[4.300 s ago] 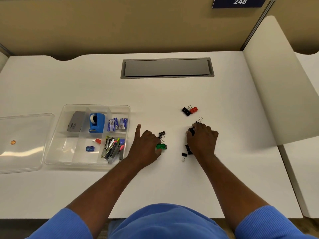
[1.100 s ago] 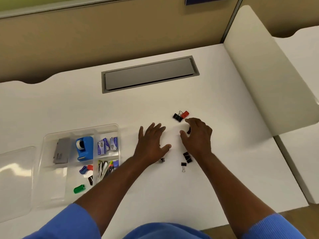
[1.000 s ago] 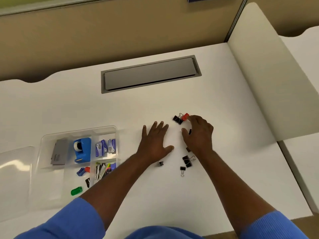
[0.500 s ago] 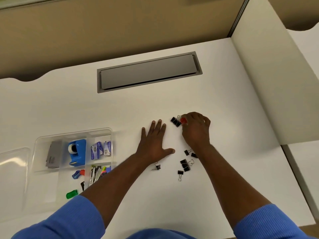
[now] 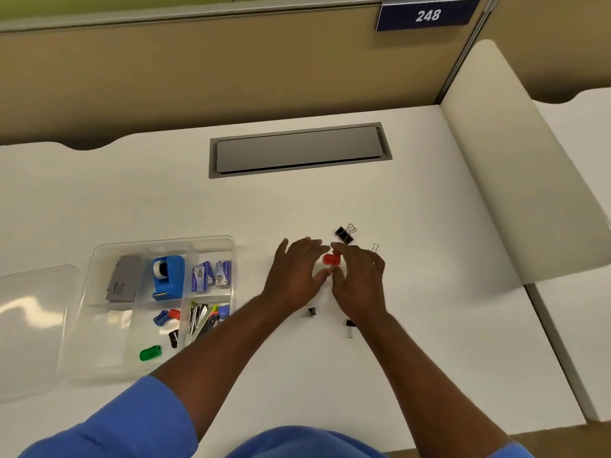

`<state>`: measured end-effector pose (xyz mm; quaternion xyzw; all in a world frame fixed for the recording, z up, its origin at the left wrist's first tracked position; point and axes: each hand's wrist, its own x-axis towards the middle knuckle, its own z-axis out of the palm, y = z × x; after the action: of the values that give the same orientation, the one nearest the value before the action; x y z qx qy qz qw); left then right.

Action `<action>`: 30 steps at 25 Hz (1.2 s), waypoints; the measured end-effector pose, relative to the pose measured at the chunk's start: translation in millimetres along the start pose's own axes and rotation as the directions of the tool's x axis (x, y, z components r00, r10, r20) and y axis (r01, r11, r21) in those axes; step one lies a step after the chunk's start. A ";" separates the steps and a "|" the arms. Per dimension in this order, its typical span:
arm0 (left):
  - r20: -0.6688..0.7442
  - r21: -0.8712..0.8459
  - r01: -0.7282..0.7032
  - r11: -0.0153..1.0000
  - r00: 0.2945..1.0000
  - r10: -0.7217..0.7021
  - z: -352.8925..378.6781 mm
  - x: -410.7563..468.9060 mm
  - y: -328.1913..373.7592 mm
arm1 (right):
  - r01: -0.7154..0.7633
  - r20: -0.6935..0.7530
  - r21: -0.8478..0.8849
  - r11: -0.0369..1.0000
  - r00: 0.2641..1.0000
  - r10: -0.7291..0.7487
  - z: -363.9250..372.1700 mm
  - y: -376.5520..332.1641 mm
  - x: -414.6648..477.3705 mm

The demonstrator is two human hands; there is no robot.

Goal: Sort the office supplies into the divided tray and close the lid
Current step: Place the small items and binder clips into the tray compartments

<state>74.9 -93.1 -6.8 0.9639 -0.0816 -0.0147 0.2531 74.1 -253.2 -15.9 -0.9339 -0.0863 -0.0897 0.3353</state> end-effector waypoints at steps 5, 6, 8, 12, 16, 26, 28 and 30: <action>-0.077 -0.024 -0.026 0.999 0.997 0.024 -28.7 -42.6 -22.6 | 0.061 0.033 0.070 0.996 0.997 -0.064 10.6 -43.8 -29.0; -0.083 -0.031 -0.020 0.999 0.996 0.018 -33.7 -51.7 -26.8 | 0.070 0.029 0.077 0.995 0.997 -0.072 13.1 -51.5 -33.5; -0.113 -0.040 -0.006 0.999 0.994 0.002 -47.8 -74.6 -39.8 | 0.097 0.021 0.076 0.992 0.995 -0.099 20.8 -74.1 -43.8; -0.138 -0.026 0.067 0.997 0.988 -0.070 -78.4 -124.4 -75.7 | 0.150 0.048 0.082 0.985 0.987 -0.154 44.2 -118.4 -64.4; -0.269 0.032 0.164 0.986 0.952 -0.150 -104.9 -182.7 -125.4 | 0.112 0.045 0.081 0.990 0.992 -0.115 64.3 -148.6 -82.4; -0.164 0.167 0.245 0.955 0.962 -0.218 -118.5 -251.1 -196.7 | 0.051 0.018 0.040 0.998 0.999 -0.052 86.7 -201.5 -121.4; -0.152 0.164 0.225 0.961 0.968 -0.201 -119.1 -254.0 -199.7 | 0.041 0.001 0.018 0.999 0.999 -0.041 84.9 -205.0 -127.7; -0.134 0.170 0.204 0.964 0.974 -0.182 -119.7 -256.3 -201.7 | 0.036 -0.016 0.000 0.999 0.999 -0.036 82.4 -204.6 -134.5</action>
<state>-139.4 180.4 -4.7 0.9855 0.0269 0.0249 0.1655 -92.5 -58.4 16.2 -0.9313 -0.1003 -0.1033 0.3346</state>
